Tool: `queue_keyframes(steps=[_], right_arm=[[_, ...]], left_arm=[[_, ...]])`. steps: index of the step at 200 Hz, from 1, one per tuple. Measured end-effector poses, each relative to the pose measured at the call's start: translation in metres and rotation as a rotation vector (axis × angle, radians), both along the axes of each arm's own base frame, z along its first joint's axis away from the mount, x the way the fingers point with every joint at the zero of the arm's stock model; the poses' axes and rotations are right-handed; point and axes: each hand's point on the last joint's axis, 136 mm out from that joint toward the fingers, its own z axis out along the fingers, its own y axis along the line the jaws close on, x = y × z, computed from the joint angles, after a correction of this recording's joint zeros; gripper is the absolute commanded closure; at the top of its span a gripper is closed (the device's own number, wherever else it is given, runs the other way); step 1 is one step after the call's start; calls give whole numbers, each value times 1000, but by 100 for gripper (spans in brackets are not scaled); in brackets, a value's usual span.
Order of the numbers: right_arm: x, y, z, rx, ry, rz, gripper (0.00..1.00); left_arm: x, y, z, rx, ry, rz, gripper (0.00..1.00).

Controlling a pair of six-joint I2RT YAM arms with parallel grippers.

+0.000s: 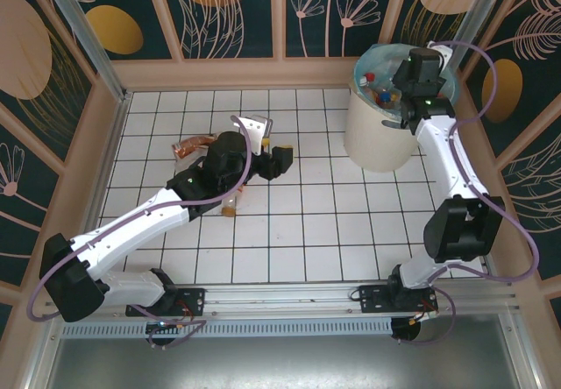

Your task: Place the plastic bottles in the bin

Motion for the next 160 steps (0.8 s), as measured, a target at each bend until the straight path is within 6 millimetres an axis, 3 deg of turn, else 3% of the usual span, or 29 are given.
queue_keyframes(steps=[25,53,78,110,131,160], right_arm=[[-5,17,22,4,-41,34,38],[-12,58,42,9,-82,117,38],[-27,111,60,-6,-118,207,37],[-65,200,80,-21,-193,415,38],[-102,255,69,-71,-235,620,40],[-144,319,23,-235,-260,902,41]], left_arm=[[2,3,-3,11,0,21,30],[5,11,-12,42,8,60,29],[8,22,-17,73,14,114,29],[6,42,-19,72,28,185,29],[9,67,-23,35,55,246,29],[17,137,-45,-26,118,411,28]])
